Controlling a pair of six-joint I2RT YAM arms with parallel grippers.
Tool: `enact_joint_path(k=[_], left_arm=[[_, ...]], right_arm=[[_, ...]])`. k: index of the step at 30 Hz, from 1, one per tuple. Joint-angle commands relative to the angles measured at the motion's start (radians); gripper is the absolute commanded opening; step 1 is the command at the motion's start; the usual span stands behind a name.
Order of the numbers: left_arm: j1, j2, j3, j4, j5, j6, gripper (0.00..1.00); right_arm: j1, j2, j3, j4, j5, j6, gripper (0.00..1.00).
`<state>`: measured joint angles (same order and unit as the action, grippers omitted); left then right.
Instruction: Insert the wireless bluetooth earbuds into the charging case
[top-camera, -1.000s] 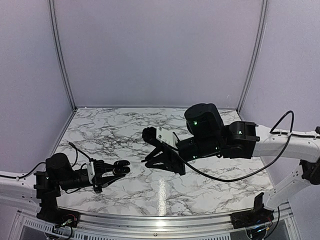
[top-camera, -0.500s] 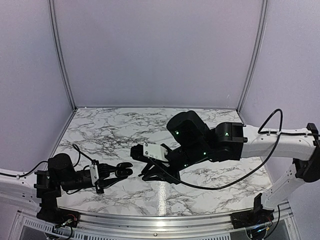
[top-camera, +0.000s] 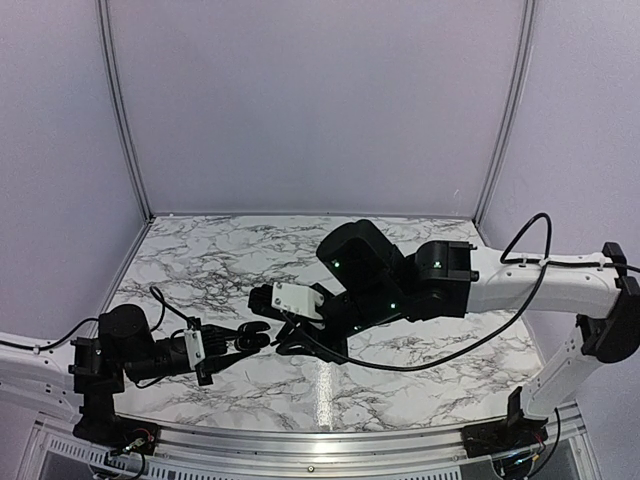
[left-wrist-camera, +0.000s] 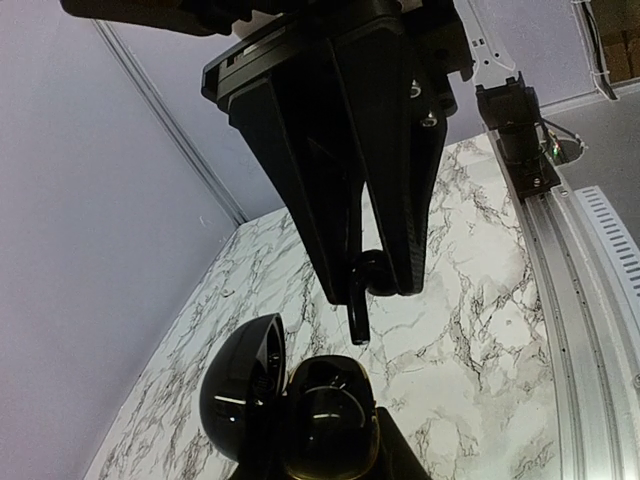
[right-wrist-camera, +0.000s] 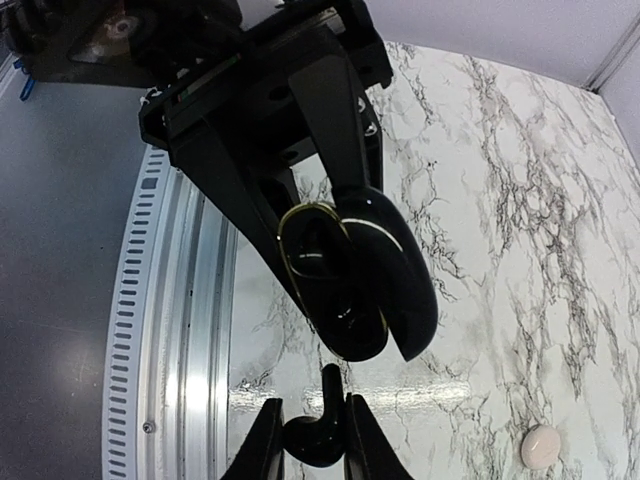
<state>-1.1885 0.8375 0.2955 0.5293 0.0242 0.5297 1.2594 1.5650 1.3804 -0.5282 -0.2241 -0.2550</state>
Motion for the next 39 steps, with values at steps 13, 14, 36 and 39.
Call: enact_joint_path(k=[13, 14, 36, 39], left_arm=[[-0.032, 0.014, 0.030, -0.004, -0.091, 0.047, 0.00], [-0.032, 0.018, 0.032, -0.003, -0.095, 0.048, 0.00], [-0.061, 0.020, 0.033, -0.004, -0.146, 0.076, 0.00], [-0.063, 0.020, 0.033, -0.003, -0.154, 0.079, 0.00]], right_arm=[[0.008, 0.019, 0.051, 0.021, 0.053, 0.071, 0.12], [0.007, 0.020, 0.051, 0.024, 0.055, 0.075, 0.12], [0.005, 0.073, 0.076, 0.042, 0.080, 0.116, 0.11], [0.003, 0.085, 0.085, 0.029, 0.094, 0.120, 0.11]])
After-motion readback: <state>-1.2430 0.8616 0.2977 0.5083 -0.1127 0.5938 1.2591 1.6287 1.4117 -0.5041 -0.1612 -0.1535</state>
